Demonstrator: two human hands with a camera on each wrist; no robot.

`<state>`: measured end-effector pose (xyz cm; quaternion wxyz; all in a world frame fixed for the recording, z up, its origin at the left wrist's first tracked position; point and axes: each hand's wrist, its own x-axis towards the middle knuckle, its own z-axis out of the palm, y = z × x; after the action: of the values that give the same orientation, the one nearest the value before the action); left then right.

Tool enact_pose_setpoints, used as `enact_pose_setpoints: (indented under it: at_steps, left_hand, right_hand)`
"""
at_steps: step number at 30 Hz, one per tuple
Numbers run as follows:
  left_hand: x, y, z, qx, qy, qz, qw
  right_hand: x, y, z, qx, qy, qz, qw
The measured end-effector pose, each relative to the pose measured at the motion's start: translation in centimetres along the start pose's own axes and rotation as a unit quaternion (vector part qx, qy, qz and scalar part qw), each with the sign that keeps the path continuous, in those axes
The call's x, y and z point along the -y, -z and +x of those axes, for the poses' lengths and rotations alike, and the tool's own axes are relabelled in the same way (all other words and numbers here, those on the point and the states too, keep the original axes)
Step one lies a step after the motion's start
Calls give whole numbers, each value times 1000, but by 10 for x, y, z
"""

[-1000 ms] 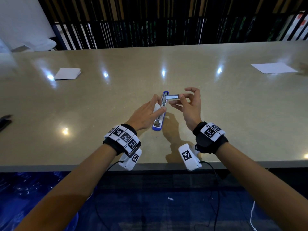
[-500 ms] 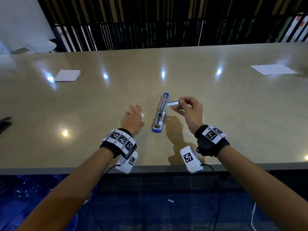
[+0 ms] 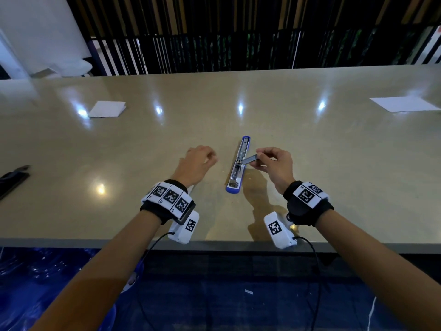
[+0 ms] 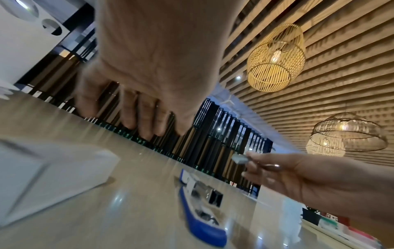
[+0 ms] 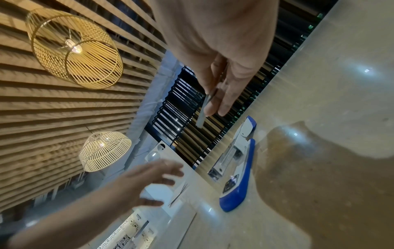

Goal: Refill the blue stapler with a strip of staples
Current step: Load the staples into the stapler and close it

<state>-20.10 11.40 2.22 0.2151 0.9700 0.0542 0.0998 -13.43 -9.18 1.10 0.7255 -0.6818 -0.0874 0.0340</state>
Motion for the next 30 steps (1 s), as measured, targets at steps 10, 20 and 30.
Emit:
enact_pose_setpoints:
  at_steps: [10, 20, 30]
  left_hand:
    - [-39, -4, -5, -34, -142, -50, 988]
    - [-44, -2, -4, -23, -54, -196, 979]
    - [-43, -1, -5, 33, -9, -238, 971]
  right_hand:
    - [8, -17, 1, 53, -13, 13, 998]
    - [3, -10, 3, 104, 170, -131, 971]
    - [2, 5, 19, 84, 416, -444, 789]
